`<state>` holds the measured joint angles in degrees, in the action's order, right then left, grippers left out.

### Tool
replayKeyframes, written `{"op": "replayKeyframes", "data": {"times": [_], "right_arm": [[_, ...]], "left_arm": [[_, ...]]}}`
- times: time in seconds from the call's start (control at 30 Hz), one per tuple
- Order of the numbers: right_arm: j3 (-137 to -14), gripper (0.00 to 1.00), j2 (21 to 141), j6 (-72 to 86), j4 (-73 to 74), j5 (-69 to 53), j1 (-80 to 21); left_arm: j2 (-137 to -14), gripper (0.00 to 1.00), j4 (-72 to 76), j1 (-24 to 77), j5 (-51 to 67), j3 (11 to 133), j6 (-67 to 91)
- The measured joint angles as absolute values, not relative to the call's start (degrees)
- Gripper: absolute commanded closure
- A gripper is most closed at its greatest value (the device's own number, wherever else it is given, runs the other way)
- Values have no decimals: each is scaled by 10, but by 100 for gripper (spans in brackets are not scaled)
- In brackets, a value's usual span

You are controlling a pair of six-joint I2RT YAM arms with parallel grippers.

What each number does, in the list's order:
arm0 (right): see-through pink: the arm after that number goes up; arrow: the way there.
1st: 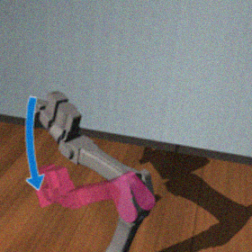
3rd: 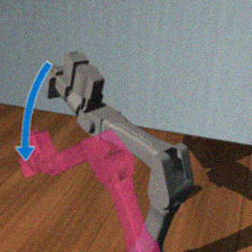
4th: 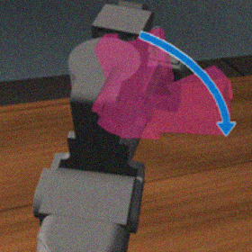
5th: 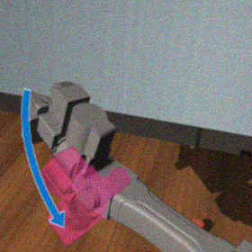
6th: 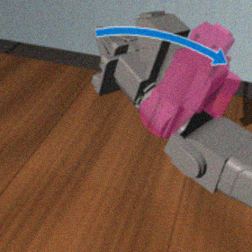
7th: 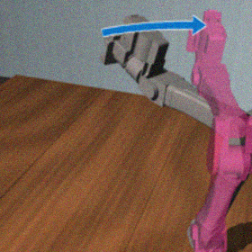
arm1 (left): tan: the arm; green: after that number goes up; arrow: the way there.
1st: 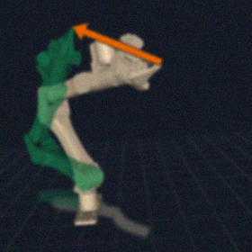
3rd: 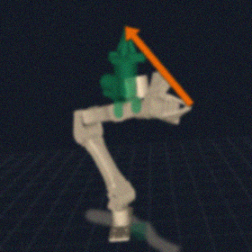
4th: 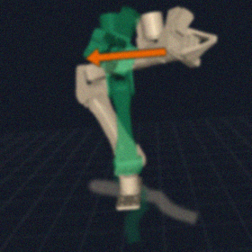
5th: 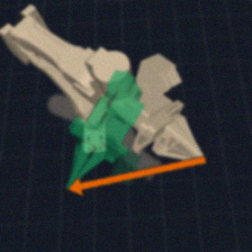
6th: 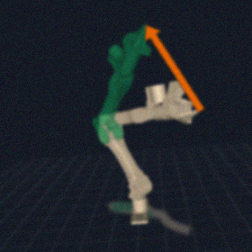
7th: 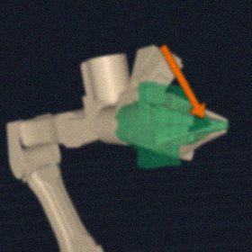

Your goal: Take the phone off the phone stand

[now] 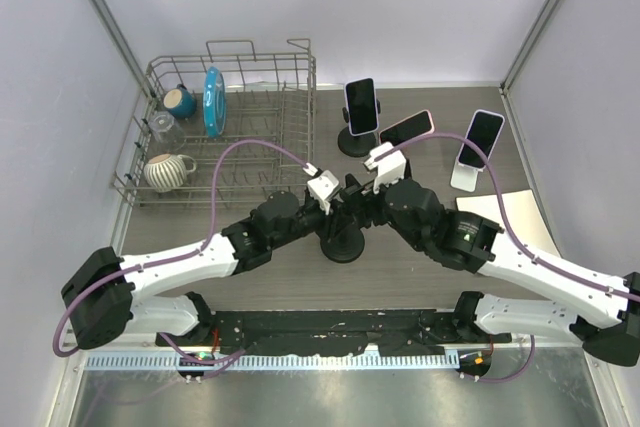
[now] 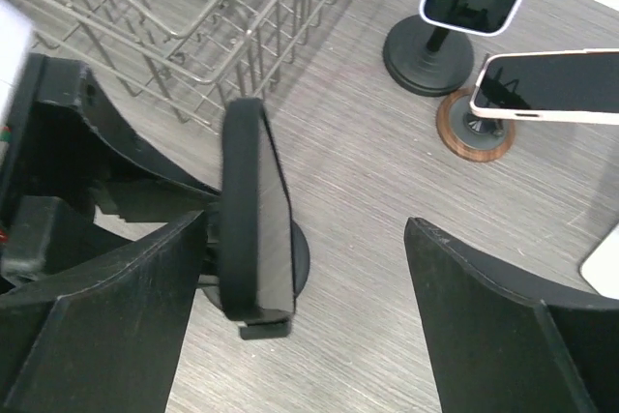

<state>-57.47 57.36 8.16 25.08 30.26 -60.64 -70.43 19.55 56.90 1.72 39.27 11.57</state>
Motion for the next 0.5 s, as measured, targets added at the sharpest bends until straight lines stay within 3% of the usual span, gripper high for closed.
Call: {"op": "replayKeyframes", "data": {"times": [0.13,0.5], "right_arm": [[-537,10,537,81,221,323,-606],[-488,30,534,70,151,321,-606]], "left_arm": [[-700,100,199,573,6,387,117],[-695,100,199,581,-11,383,118]]}}
